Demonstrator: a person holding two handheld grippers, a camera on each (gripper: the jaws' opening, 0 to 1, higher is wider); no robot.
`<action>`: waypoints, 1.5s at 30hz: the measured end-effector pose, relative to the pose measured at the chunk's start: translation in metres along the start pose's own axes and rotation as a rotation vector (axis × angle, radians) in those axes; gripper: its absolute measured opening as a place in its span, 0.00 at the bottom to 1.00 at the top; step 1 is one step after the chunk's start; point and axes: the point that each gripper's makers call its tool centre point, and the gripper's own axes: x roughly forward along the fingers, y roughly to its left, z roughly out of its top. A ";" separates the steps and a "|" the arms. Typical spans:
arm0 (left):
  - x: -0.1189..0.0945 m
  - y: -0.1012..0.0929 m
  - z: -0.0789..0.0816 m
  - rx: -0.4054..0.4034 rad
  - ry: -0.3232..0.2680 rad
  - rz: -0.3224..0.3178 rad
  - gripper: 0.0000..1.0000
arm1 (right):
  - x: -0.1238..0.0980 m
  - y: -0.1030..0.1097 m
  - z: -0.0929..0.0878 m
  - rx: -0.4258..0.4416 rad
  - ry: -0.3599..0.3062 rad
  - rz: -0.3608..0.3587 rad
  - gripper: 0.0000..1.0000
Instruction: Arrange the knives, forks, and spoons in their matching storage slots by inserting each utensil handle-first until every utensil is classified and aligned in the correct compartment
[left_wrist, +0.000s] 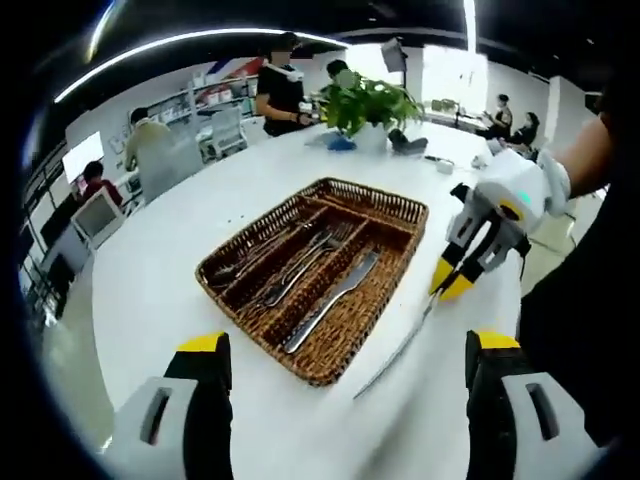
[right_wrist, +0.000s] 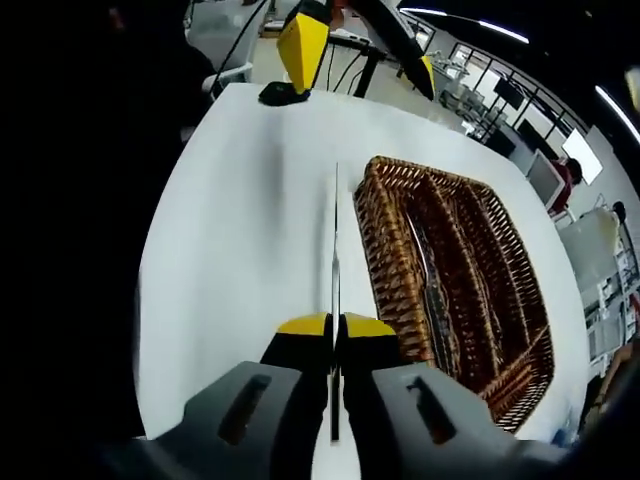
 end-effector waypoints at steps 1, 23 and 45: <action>-0.004 0.001 0.002 -0.020 -0.006 0.012 1.00 | -0.002 -0.001 0.001 -0.002 -0.002 -0.002 0.01; -0.092 0.003 0.049 -0.116 -0.124 0.105 1.00 | -0.074 -0.047 0.038 -0.159 0.007 -0.100 0.01; -0.106 0.014 0.054 -0.112 -0.139 0.130 1.00 | -0.102 -0.084 0.061 -0.214 -0.001 -0.178 0.01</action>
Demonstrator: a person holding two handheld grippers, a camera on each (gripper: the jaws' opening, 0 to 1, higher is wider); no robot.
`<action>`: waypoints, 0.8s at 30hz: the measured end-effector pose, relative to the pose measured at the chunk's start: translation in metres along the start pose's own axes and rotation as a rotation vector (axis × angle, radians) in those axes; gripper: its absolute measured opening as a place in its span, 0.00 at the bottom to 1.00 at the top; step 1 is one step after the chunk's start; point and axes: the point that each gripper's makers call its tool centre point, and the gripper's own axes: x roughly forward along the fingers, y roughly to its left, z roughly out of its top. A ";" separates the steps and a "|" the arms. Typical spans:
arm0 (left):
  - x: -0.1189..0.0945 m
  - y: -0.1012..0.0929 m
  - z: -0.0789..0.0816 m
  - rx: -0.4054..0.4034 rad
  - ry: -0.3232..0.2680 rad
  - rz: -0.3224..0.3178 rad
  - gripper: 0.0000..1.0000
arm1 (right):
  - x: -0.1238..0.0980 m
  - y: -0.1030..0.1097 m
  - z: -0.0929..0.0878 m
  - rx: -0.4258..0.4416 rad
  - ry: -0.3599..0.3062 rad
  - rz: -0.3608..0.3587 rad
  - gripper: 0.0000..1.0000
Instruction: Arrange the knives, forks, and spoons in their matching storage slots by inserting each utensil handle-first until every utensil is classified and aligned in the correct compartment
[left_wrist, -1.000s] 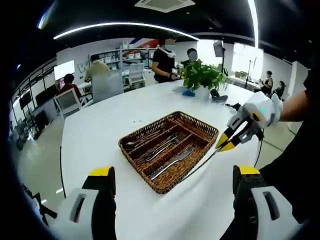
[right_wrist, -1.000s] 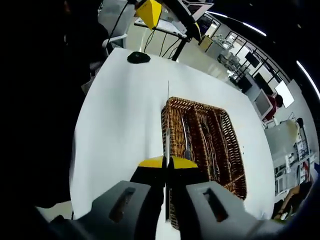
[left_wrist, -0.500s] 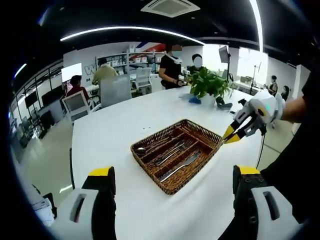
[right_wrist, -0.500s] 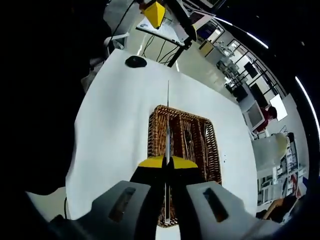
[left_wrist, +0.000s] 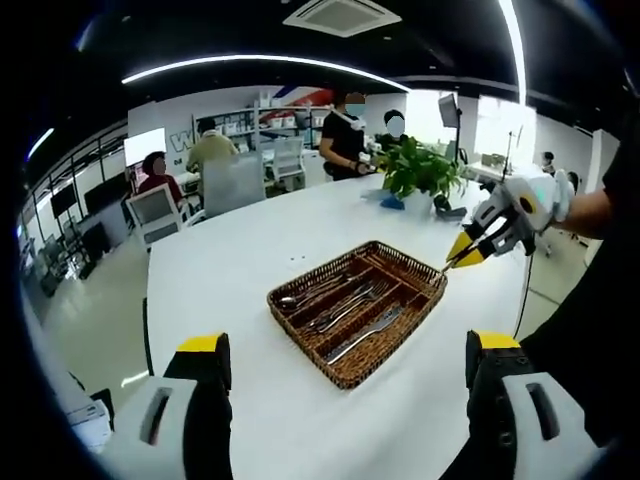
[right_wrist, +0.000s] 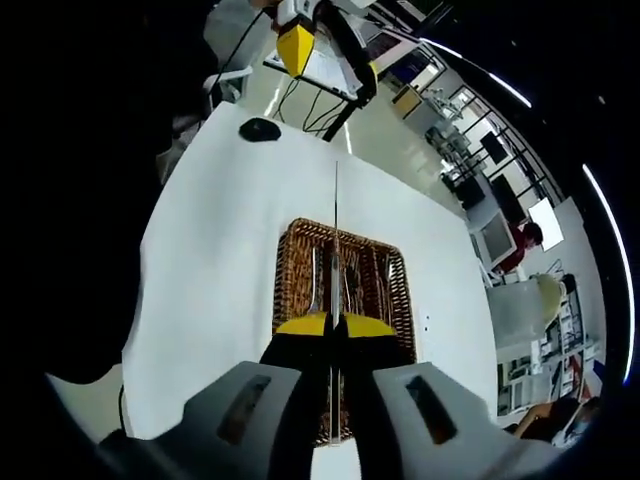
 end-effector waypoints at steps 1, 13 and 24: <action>0.000 0.000 0.000 0.000 -0.001 0.000 1.00 | 0.000 -0.002 -0.001 -0.002 0.001 -0.003 0.01; -0.002 0.007 0.016 0.000 -0.052 0.000 1.00 | 0.009 -0.042 0.000 -0.046 0.007 -0.058 0.01; -0.003 0.010 0.015 -0.009 -0.062 -0.001 1.00 | 0.022 -0.064 -0.006 -0.076 0.021 -0.085 0.01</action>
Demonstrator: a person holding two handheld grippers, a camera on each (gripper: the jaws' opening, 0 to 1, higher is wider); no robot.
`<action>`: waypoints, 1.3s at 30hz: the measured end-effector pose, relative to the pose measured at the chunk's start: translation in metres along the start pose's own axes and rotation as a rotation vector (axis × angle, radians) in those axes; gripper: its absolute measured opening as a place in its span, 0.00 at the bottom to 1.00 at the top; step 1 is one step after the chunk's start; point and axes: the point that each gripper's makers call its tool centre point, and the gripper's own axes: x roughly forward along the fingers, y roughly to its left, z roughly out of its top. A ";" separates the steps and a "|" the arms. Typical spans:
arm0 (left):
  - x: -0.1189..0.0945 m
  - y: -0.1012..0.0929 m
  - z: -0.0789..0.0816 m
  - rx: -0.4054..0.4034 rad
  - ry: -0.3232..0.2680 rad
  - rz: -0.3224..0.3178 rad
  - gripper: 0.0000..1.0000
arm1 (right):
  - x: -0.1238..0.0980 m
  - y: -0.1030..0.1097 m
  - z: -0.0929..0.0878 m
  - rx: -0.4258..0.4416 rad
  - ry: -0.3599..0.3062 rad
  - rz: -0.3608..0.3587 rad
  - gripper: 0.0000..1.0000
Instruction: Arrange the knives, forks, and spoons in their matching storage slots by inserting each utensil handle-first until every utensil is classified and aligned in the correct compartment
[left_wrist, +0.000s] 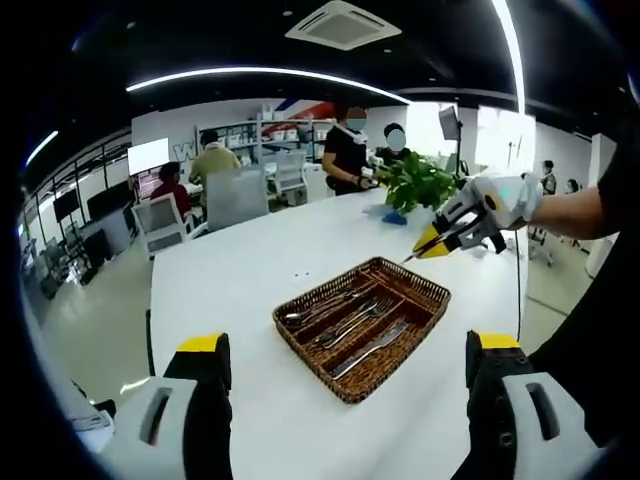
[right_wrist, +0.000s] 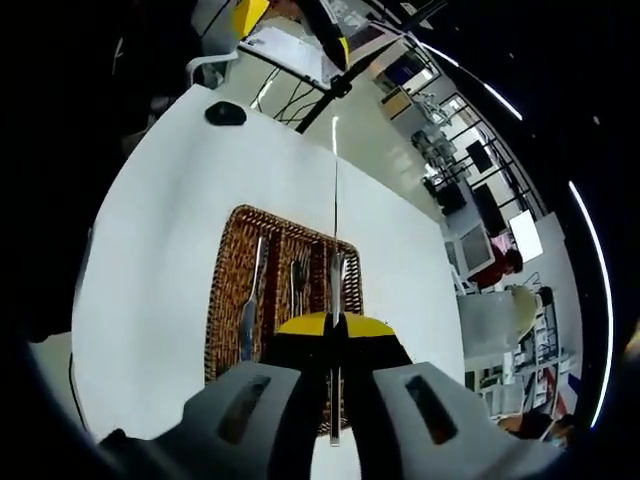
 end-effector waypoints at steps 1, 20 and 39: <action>0.000 -0.001 -0.001 -0.002 0.001 -0.002 1.00 | 0.000 -0.001 0.000 -0.001 -0.003 -0.002 0.01; -0.004 0.004 -0.005 -0.008 0.005 0.011 1.00 | 0.017 -0.018 -0.016 -0.026 0.015 -0.035 0.01; -0.008 0.009 -0.011 -0.020 0.003 0.034 1.00 | 0.036 -0.001 -0.025 -0.038 0.006 -0.053 0.01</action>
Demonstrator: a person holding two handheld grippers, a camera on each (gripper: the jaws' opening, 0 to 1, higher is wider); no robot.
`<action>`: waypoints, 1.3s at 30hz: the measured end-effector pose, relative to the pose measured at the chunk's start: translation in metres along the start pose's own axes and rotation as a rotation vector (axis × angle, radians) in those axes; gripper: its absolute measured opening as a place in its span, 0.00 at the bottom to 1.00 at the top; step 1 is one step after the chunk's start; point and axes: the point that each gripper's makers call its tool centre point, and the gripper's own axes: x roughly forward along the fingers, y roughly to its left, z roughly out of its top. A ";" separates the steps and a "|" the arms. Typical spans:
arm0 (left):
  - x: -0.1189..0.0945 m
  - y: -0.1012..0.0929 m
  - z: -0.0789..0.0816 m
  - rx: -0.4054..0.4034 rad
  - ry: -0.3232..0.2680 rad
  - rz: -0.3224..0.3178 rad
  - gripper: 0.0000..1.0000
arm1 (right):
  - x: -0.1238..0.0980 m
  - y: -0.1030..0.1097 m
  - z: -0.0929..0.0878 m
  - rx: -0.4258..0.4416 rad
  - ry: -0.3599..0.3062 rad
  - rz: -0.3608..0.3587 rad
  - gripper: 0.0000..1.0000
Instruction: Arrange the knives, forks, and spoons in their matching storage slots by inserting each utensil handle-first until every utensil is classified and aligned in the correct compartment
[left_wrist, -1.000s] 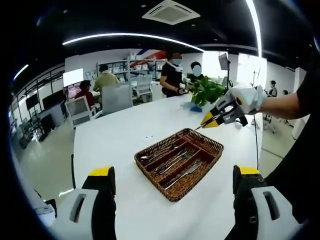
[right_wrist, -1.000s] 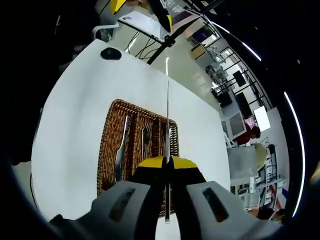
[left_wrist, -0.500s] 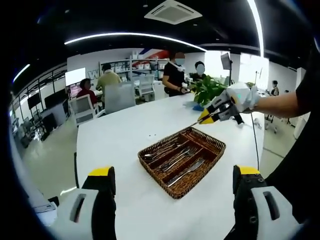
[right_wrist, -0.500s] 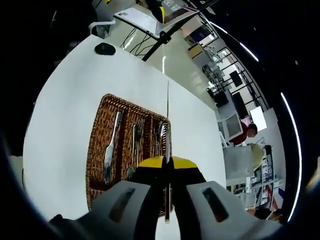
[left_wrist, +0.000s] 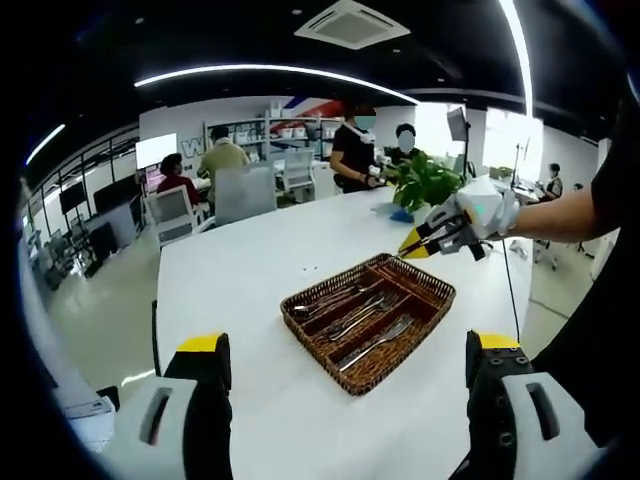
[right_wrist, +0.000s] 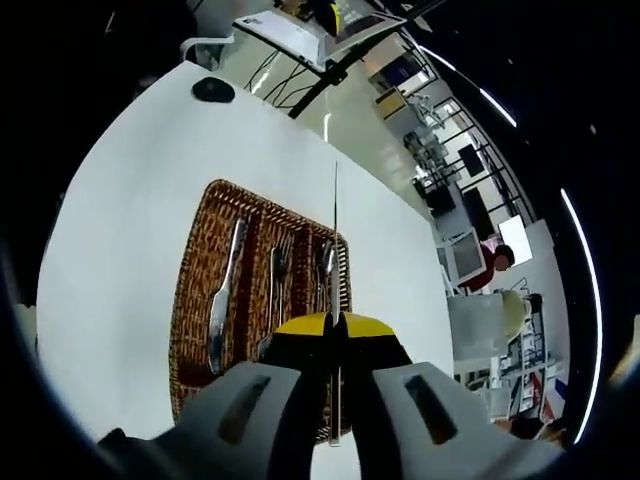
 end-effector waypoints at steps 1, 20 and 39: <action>0.000 0.000 0.000 0.002 0.001 0.003 1.00 | 0.002 0.003 -0.001 -0.001 0.002 -0.001 0.01; -0.012 0.001 -0.006 -0.021 -0.006 0.028 1.00 | 0.028 0.057 -0.011 0.023 0.011 0.040 0.01; -0.021 0.001 -0.005 -0.025 -0.017 0.064 1.00 | 0.062 0.109 -0.027 0.014 0.014 0.141 0.01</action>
